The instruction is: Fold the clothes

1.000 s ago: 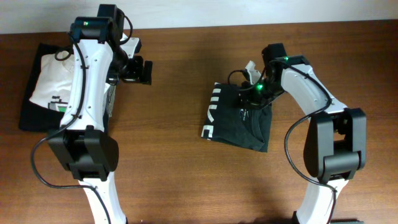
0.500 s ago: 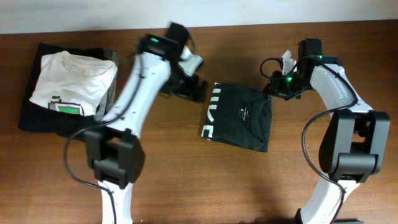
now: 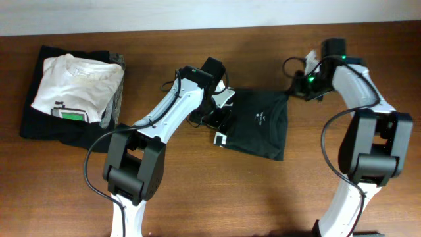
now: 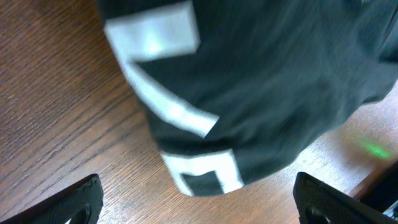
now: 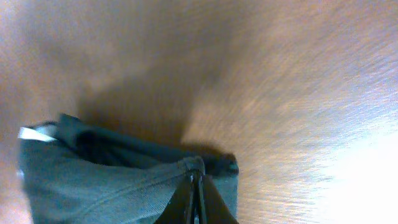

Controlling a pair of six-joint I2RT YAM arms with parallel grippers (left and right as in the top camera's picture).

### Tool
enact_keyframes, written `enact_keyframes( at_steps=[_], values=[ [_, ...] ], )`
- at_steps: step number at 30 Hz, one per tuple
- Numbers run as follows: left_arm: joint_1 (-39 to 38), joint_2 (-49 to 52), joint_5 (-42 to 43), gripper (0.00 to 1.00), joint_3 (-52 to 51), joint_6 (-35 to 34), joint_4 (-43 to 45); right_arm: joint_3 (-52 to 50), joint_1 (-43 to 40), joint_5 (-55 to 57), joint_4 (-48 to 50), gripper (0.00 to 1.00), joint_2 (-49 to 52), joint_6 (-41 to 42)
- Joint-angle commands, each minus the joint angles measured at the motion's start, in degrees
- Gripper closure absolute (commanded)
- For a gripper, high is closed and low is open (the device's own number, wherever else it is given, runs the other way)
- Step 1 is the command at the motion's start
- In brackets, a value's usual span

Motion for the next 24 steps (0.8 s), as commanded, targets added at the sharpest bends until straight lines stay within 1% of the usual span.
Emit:
enact_keyframes(
  at_steps=[1,2,3,4,5,7,8,9,10,11,12,14,16,18,20,21,22,24],
  values=[
    [-0.26,-0.81,1.25,0.03,-0.44,0.72,-0.02,3.17,-2.23,0.90,-0.17,0.96,-0.33,-0.33],
    [-0.28,-0.79,1.25,0.03,-0.44,0.72,0.17,3.06,-2.21,1.95,-0.17,0.76,-0.22,-0.35],
    [-0.28,-0.79,1.22,0.02,-0.44,0.72,0.44,3.04,-2.12,4.98,-0.42,0.45,-0.22,-0.33],
    [-0.26,-0.81,1.20,0.02,-0.44,0.72,0.50,3.06,-2.16,6.23,-0.61,0.45,-0.24,-0.33],
    [-0.26,-0.81,0.83,0.01,-0.44,0.72,0.44,3.30,-2.60,5.70,-1.75,0.46,-0.59,-0.33],
    [0.24,-0.81,-0.46,0.01,-0.42,0.70,0.55,3.65,-3.63,0.50,-6.10,0.47,-2.58,-0.96],
    [0.76,-0.81,-0.13,0.01,-0.42,0.70,1.01,3.65,-3.87,-2.86,-8.52,0.50,-3.54,-2.89],
    [1.27,-0.81,0.87,0.01,-0.42,0.70,1.86,3.65,-3.65,-6.36,-12.74,0.57,-4.35,-4.15],
    [1.64,-0.81,2.84,0.02,-0.42,0.72,3.28,3.65,-2.89,-6.62,-16.37,0.65,-4.39,-4.11],
    [1.77,-0.81,5.95,0.11,-0.42,0.72,5.38,3.28,-1.81,-6.03,-19.39,0.78,-4.28,-5.33],
    [1.75,-0.81,9.05,0.28,-0.44,0.72,7.48,1.99,-0.44,-4.31,-21.05,0.86,-4.15,-5.57],
    [0.94,-0.63,14.27,0.51,-0.44,0.70,12.00,-1.75,2.27,-1.75,-20.00,0.88,-3.54,-5.31],
    [-1.01,1.18,14.60,0.69,-0.44,0.70,14.53,-8.33,3.85,-1.64,-14.12,0.91,-3.43,-2.82],
    [-2.29,4.13,15.19,0.73,-0.44,0.70,15.21,-14.99,4.02,-0.52,-8.44,0.93,-3.43,0.57],
    [-2.62,7.69,15.19,0.76,-0.44,0.11,15.02,-20.37,3.91,1.97,-4.72,0.96,-3.45,2.49],
    [-2.27,9.97,15.17,0.80,-0.44,-2.08,14.36,-22.38,3.91,3.41,-3.72,0.96,-3.43,2.49],
    [-1.62,11.43,15.04,0.84,-0.44,-3.78,13.44,-22.95,3.91,4.35,-3.82,0.96,-3.43,2.47],
    [0.04,12.33,14.73,0.84,-0.44,-5.25,12.00,-22.93,3.91,4.59,-4.42,0.96,-3.48,2.47]
  ],
)
